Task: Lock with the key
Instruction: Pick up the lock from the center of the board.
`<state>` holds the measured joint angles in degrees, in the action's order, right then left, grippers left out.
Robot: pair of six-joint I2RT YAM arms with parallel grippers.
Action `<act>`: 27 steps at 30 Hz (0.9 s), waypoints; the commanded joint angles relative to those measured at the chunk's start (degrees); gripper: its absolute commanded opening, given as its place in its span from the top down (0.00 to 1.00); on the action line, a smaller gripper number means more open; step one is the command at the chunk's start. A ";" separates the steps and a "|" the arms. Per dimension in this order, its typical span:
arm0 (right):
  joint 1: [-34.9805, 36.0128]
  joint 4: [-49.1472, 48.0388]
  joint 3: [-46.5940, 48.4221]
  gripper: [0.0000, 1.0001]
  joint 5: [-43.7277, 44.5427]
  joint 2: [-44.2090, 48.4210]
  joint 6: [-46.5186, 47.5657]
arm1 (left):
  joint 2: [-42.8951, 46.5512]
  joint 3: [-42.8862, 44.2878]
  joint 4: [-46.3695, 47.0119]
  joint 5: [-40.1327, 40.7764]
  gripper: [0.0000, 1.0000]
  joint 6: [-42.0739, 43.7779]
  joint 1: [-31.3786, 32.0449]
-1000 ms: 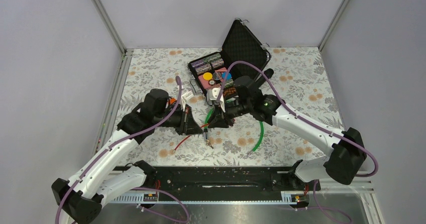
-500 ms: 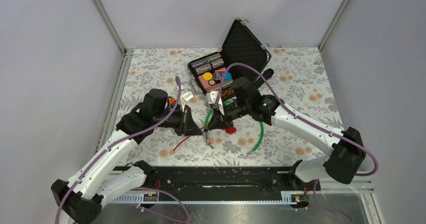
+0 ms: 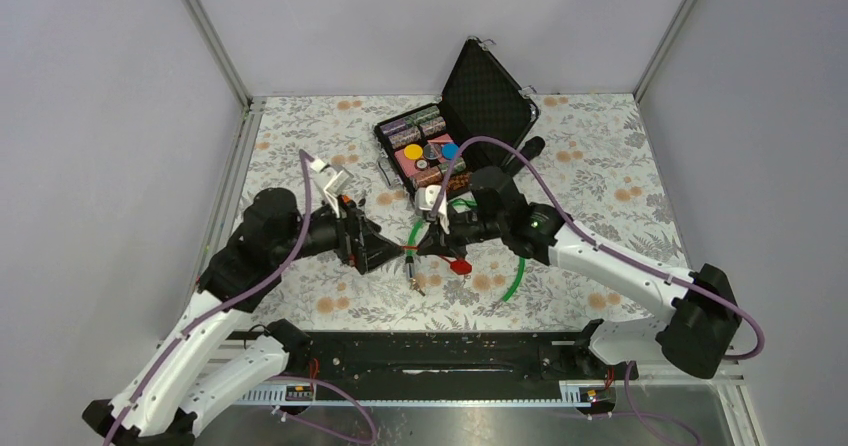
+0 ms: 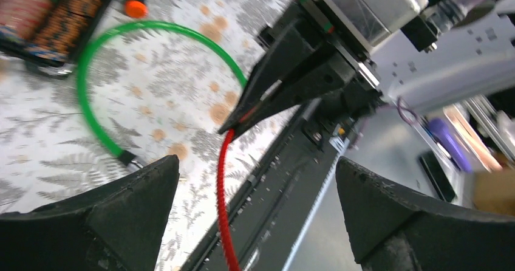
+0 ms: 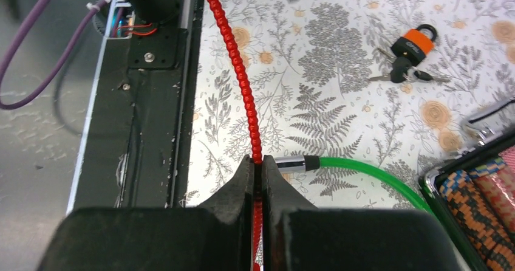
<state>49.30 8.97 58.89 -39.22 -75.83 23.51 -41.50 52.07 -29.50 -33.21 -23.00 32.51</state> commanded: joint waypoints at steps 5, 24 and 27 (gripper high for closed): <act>-2.99 -20.48 -7.38 1.00 11.13 6.42 -14.58 | 11.53 0.56 9.03 20.67 0.01 -3.08 0.00; -4.62 -39.52 -7.84 1.00 18.54 17.73 -54.02 | 12.90 -9.65 28.91 8.60 0.02 -13.97 0.07; -4.59 -41.58 -6.53 1.00 15.13 17.08 -60.24 | 6.56 -11.99 39.45 -1.93 0.04 -18.90 0.09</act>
<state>44.82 -24.05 50.48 -19.68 -58.92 -24.82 -27.88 42.72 -3.01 -20.80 -35.42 32.51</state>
